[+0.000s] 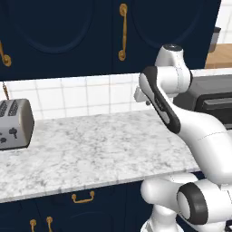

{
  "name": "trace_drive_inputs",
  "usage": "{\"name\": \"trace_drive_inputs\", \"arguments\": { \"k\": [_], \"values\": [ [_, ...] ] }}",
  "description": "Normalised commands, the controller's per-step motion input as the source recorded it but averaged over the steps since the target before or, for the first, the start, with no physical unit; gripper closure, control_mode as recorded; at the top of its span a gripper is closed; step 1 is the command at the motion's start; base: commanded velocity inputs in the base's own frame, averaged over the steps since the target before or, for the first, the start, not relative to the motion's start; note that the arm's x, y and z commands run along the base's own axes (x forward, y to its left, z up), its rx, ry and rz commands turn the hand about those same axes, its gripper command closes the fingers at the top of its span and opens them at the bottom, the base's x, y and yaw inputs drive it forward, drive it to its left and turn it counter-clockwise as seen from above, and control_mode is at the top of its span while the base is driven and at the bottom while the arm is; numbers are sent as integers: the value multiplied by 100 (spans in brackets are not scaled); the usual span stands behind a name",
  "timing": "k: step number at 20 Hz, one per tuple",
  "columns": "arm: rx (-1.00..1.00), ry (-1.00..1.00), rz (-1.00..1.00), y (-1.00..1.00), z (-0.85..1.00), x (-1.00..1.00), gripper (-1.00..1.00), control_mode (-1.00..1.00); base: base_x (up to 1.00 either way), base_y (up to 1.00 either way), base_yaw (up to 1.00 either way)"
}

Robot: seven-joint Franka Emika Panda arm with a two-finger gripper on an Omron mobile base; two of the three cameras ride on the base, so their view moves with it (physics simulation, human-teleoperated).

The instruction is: Take a straw from the drawer in front and place it inside the glass cup on the dining counter.

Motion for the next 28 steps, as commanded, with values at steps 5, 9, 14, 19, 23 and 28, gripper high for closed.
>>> {"name": "trace_drive_inputs", "arguments": {
  "k": [5,9,14,19,23,28],
  "values": [
    [0,0,0,0,0,0,-100,100,-41,0,0],
    [0,0,0,0,0,0,-100,100,-100,0,0],
    [0,0,0,0,0,0,-100,100,-45,-26,22],
    [0,0,0,0,0,0,-100,100,1,-68,49],
    [0,0,0,0,0,0,-100,100,0,-82,57],
    [0,0,0,0,0,0,-100,100,0,-85,57]
  ]
}}
